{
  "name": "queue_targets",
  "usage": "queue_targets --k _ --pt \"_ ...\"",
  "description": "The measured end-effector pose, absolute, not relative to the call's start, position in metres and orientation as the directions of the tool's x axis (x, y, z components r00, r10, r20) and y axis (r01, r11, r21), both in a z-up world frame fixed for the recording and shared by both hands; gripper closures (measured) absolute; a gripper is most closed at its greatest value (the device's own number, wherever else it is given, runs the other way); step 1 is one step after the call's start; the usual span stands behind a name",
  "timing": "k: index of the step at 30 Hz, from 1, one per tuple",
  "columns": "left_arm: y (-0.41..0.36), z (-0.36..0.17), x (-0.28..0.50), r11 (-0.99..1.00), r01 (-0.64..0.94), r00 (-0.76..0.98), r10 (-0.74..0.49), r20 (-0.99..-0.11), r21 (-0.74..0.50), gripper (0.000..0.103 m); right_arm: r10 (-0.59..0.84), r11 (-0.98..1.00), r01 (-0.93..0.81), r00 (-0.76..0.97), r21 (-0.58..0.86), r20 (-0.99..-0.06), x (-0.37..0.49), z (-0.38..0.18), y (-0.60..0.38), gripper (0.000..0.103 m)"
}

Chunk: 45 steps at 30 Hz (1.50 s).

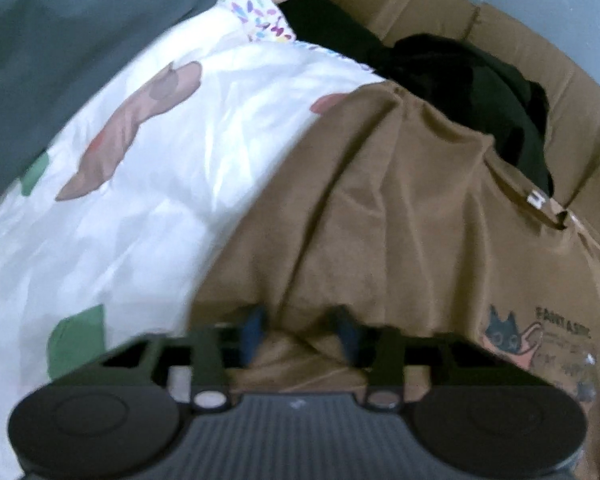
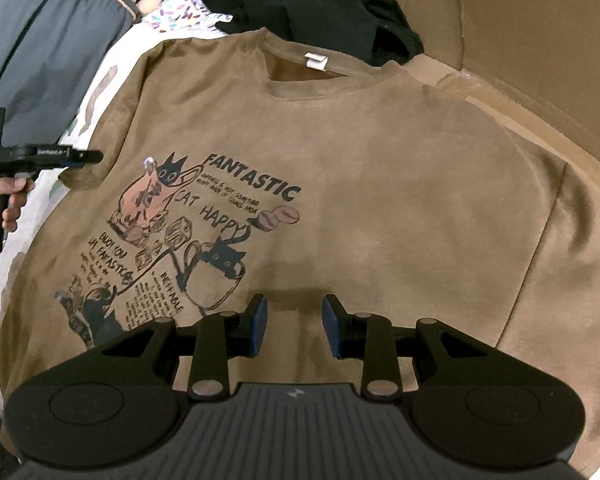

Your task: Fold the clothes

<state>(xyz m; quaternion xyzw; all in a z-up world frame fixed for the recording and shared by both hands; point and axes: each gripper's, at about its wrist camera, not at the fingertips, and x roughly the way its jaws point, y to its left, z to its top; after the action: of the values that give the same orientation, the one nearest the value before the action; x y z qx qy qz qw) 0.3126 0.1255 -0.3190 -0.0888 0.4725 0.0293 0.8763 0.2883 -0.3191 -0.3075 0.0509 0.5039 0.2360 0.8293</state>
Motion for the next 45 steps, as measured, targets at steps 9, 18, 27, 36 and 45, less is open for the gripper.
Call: queue_targets --k 9,18,27,36,45 --pt "0.163 -0.268 0.326 0.992 -0.124 0.602 0.049 -0.797 -0.033 0.097 0.434 0.892 -0.317 0.409 0.321 -0.803 0.293 -0.306 -0.327 0.069" --pt "0.182 -0.234 0.370 0.981 -0.136 0.652 0.195 -0.732 0.140 0.100 0.457 0.885 -0.296 0.405 0.359 -0.792 0.297 -0.308 -0.324 0.069" --pt "0.208 -0.230 0.415 0.948 -0.217 0.633 0.319 -0.706 0.234 0.100 0.471 0.877 -0.312 0.406 0.366 -0.783 0.307 -0.315 -0.312 0.069" --pt "0.212 -0.263 0.444 0.924 -0.239 0.546 0.383 -0.745 0.300 0.098 0.477 0.873 -0.322 0.407 0.367 -0.779 0.317 -0.325 -0.306 0.069" --pt "0.186 -0.245 0.448 0.928 -0.194 0.560 0.370 -0.741 0.316 0.057 0.504 0.859 -0.333 0.416 0.389 -0.757 0.318 -0.326 -0.309 0.069"
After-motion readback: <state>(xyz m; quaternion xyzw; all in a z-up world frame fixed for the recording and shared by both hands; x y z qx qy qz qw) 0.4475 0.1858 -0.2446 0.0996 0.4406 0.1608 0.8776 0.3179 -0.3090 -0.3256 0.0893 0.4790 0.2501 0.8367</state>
